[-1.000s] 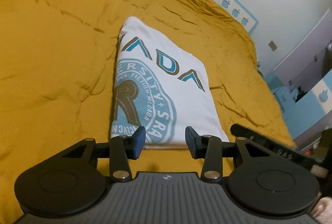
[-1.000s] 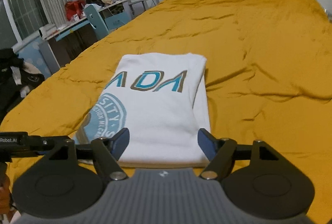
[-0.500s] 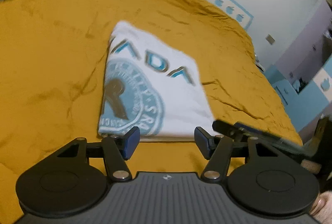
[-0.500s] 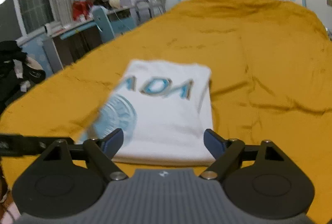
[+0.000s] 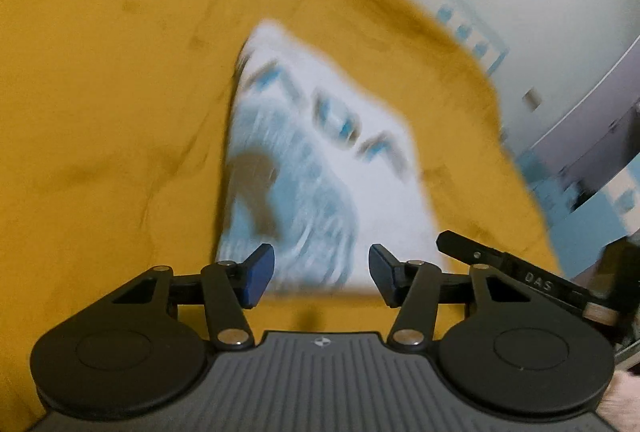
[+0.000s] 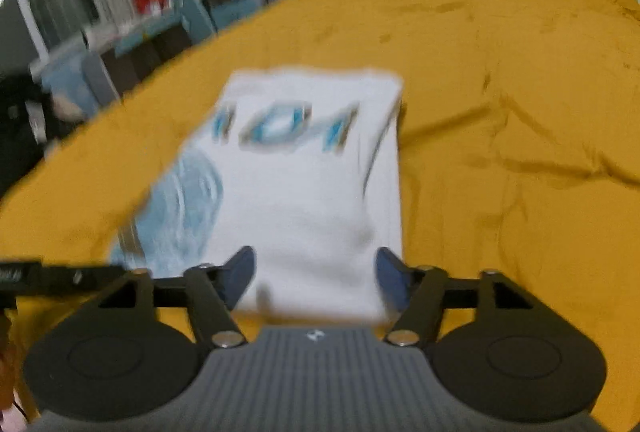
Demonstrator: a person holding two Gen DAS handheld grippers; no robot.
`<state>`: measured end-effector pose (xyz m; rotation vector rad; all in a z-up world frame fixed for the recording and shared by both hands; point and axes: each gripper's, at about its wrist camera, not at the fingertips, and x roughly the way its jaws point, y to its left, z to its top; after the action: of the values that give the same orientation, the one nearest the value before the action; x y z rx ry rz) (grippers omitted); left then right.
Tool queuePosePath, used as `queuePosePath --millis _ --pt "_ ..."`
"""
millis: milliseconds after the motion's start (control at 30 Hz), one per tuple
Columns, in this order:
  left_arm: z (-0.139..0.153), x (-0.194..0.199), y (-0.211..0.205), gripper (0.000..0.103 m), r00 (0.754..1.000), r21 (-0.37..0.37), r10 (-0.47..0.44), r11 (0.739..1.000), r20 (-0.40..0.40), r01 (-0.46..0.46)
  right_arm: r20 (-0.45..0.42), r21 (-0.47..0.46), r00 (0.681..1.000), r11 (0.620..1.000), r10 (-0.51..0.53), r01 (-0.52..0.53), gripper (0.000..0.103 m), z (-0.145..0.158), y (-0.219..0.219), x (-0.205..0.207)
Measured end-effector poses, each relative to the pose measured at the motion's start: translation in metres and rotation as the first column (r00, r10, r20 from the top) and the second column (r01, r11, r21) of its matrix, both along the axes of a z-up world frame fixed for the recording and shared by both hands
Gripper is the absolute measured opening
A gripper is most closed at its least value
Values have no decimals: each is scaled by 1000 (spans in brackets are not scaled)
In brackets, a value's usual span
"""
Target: Fold small clothes
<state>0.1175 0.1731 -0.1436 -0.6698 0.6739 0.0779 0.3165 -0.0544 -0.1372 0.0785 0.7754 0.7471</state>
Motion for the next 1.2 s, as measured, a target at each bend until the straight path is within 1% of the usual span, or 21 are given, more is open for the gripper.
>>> queuePosePath --millis 67,133,200,267,300,333,400,467,533,600,700,767,833,867,900,933,967,1000,1067,1133,1200 --pt "14 10 18 73 999 17 14 1000 51 -15 -43 97 999 995 -32 36 76 5 -6 31" --pt "18 35 47 74 997 18 25 999 74 -27 -112 155 992 985 -64 81 76 1 -9 63" --pt "12 67 79 74 997 12 44 999 58 -45 -207 192 975 973 -85 125 76 -9 -9 95" --pt "-3 106 112 73 999 -27 48 999 8 -48 -278 200 953 963 -122 182 74 -16 -11 106" --pt "-11 120 123 72 999 -46 53 997 -11 -54 -274 210 953 959 -131 193 73 -15 -11 102" --pt "-20 137 135 71 997 -57 71 996 -38 -73 -248 231 961 956 -122 181 73 -11 -14 90" --pt "-34 162 152 68 995 -81 77 993 -70 -83 -232 288 972 952 -40 107 74 -6 -18 65" --pt "-47 180 165 67 994 -128 85 987 -70 -93 -223 317 974 948 49 25 74 -6 -15 43" --pt "-57 191 172 68 997 -202 70 976 -45 -77 -200 281 975 959 93 -33 74 -10 -8 26" --pt "-66 199 178 69 998 -272 50 961 -28 -56 -203 243 972 968 118 -67 74 -18 -2 15" --pt "-75 210 184 69 999 -325 46 944 -22 -50 -227 197 967 978 115 -70 73 -34 2 7" --pt "-81 216 190 69 999 -368 48 929 -9 -48 -221 200 968 977 115 -70 73 -38 2 5" --pt "-84 221 194 65 998 -412 49 911 31 -32 -214 196 969 977 124 -82 75 -38 4 3" --pt "-84 223 196 47 996 -425 54 905 68 -20 -214 196 969 977 125 -83 76 -39 4 3" --pt "-85 226 196 26 993 -436 55 900 100 -6 -214 194 969 977 126 -84 76 -39 4 3" --pt "-84 227 197 22 991 -455 53 890 125 10 -211 190 969 978 129 -89 76 -39 4 3" --pt "-82 228 196 14 987 -465 47 885 150 29 -206 185 970 978 133 -94 76 -39 2 1" --pt "-78 229 195 7 985 -447 37 893 171 44 -201 182 970 978 137 -101 76 -40 2 4" --pt "-71 233 191 7 984 -353 22 935 175 42 -194 179 970 978 145 -111 76 -42 1 3" --pt "-77 238 194 7 989 -319 28 947 147 20 -186 176 970 977 156 -123 76 -44 2 3" --pt "-93 243 195 7 998 -295 26 956 51 -10 -180 170 971 977 157 -127 76 -45 3 2"
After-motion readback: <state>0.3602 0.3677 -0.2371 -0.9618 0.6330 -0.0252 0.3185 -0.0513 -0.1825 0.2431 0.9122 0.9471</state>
